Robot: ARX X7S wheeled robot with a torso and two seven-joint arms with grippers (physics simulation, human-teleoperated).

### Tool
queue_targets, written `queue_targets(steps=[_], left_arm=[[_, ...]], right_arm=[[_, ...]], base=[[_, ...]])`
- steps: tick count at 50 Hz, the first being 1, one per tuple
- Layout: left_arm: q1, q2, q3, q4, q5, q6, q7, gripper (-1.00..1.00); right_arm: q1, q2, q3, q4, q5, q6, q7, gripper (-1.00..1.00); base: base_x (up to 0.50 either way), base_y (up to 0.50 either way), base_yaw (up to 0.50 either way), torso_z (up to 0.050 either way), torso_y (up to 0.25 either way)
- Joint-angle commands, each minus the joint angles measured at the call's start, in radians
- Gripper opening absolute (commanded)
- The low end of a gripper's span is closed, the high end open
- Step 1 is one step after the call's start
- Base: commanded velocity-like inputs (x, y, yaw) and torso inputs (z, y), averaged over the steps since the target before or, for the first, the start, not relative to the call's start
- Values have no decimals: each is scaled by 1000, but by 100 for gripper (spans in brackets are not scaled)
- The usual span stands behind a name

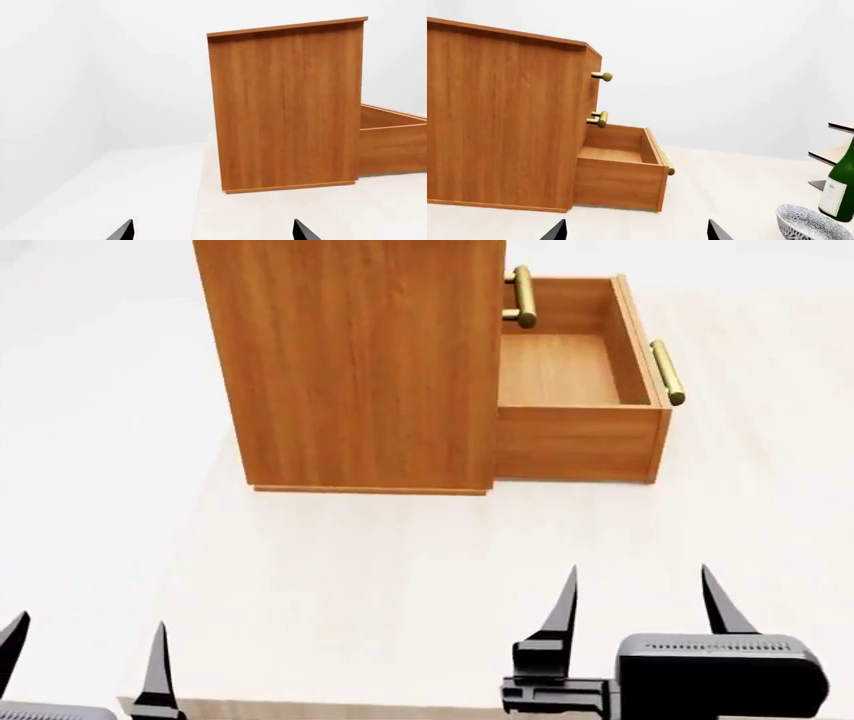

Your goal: Close the bottom drawer of the cabinet.

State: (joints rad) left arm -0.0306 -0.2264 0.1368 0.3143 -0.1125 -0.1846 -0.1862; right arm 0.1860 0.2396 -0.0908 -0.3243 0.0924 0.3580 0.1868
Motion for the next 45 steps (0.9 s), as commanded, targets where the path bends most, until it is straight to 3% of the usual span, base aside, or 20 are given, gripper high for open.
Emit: queue_targets(steps=[1, 21, 45], left_arm=[[9, 24, -11, 6, 4, -20, 3, 100], [7, 16, -2, -6, -1, -11, -7, 100], [3, 5, 10, 7, -5, -25, -29, 100]], right_arm=[[-2, -22, 37, -4, 25, 0, -24, 100], [-6, -9, 23, -9, 60, 2, -49, 100], [-6, -2, 24, -14, 84, 6, -42, 100]], base=[[0, 0, 0, 0, 0], [33, 0, 0, 0, 0], [484, 0, 0, 0, 0]])
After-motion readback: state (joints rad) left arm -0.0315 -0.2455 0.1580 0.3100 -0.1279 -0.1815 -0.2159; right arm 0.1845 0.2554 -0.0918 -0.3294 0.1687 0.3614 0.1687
